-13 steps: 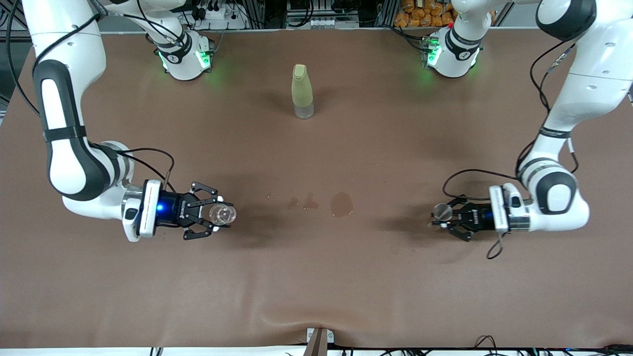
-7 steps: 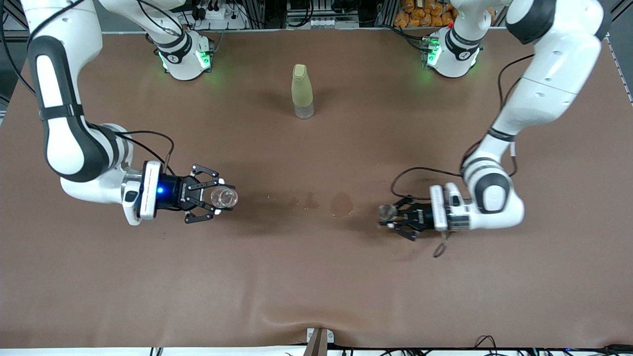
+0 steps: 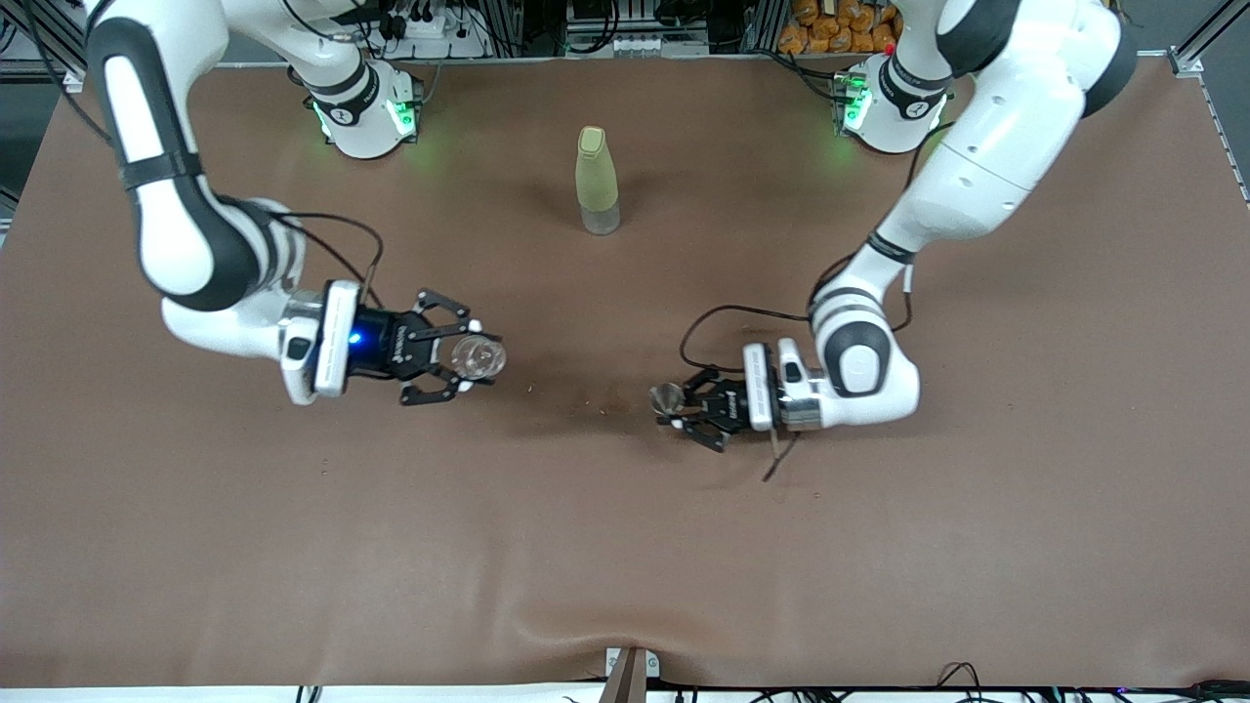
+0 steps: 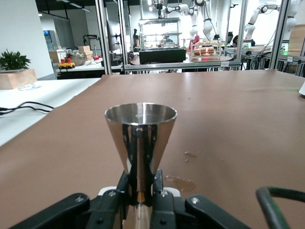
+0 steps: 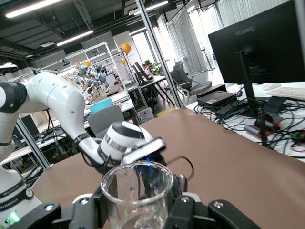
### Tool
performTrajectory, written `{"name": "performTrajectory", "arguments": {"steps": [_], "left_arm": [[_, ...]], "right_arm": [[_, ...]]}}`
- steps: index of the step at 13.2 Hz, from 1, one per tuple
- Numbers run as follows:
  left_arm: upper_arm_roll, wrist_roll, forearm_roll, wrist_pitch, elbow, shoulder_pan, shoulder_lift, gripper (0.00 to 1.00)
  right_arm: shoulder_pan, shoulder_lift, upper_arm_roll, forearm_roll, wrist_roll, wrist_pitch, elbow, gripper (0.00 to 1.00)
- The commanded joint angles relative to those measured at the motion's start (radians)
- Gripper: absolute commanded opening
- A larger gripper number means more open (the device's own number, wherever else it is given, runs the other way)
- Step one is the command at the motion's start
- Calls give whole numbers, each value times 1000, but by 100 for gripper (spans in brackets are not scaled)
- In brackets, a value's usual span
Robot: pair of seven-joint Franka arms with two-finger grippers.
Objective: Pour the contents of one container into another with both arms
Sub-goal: 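Carry the glass cup and jigger toward each other at table center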
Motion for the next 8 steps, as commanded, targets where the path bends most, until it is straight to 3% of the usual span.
{"name": "performTrajectory", "arguments": {"steps": [1, 6, 8], "left_arm": [[12, 44, -77, 74, 19, -90, 27, 0], [25, 88, -157, 133, 72, -176, 44, 0], [25, 86, -174, 141, 85, -183, 43, 0]], "right_arm": [[69, -40, -8, 88, 15, 76, -44, 24], [134, -39, -1, 231, 33, 97, -107, 24], [154, -40, -1, 239, 27, 101, -124, 24]]}}
